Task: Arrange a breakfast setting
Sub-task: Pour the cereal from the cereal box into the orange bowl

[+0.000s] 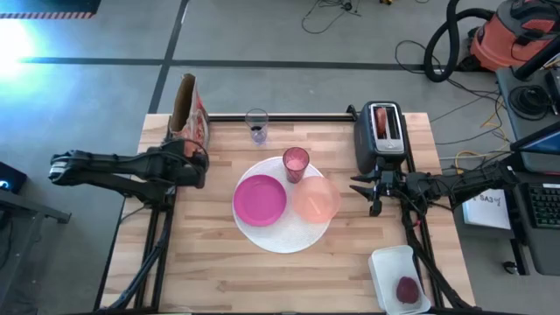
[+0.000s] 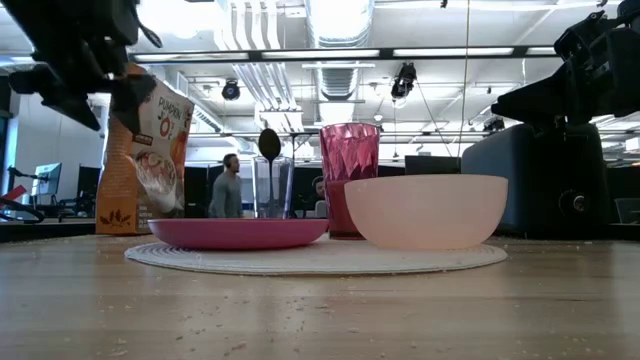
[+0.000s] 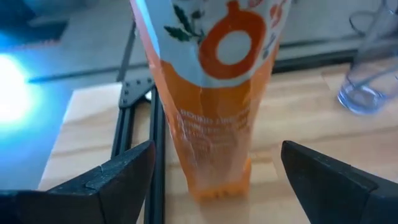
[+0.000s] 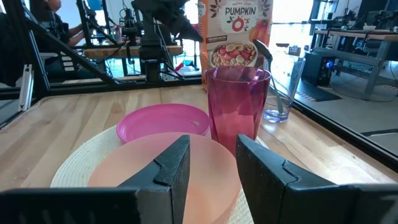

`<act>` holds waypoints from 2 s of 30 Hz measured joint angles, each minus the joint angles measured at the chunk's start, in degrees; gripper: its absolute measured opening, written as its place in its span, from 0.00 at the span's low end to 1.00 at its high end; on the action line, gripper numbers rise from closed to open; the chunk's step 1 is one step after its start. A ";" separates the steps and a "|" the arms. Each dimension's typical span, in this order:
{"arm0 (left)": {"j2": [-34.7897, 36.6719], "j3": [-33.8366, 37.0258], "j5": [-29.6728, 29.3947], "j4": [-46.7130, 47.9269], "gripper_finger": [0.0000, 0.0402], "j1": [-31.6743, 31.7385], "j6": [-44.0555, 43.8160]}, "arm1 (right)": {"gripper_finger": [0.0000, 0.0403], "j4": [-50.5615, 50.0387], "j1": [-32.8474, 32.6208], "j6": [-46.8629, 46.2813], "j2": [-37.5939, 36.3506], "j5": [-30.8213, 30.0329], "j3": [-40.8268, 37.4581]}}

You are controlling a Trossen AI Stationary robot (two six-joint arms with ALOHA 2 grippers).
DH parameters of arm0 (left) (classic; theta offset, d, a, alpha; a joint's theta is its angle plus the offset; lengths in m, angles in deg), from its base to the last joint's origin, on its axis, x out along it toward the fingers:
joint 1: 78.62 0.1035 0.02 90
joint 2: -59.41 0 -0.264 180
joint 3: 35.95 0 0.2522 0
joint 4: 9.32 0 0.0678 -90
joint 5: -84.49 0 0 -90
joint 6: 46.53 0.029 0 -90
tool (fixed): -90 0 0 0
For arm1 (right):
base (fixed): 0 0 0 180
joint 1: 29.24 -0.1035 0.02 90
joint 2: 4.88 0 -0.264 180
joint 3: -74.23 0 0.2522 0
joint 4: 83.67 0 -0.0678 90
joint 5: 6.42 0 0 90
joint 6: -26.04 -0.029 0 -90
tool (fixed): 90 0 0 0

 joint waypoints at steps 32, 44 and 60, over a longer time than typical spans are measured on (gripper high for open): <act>-9.19 18.62 -33.09 -26.13 0.70 3.22 -1.90 | 0.29 0.00 0.00 0.00 0.00 0.01 0.02; -15.23 18.57 -33.48 -32.83 0.45 8.39 -1.89 | 0.29 0.00 0.00 0.00 0.00 0.01 0.02; -18.12 17.31 -30.60 -34.07 0.02 8.32 -1.03 | 0.29 -0.02 0.00 0.00 0.00 0.02 0.02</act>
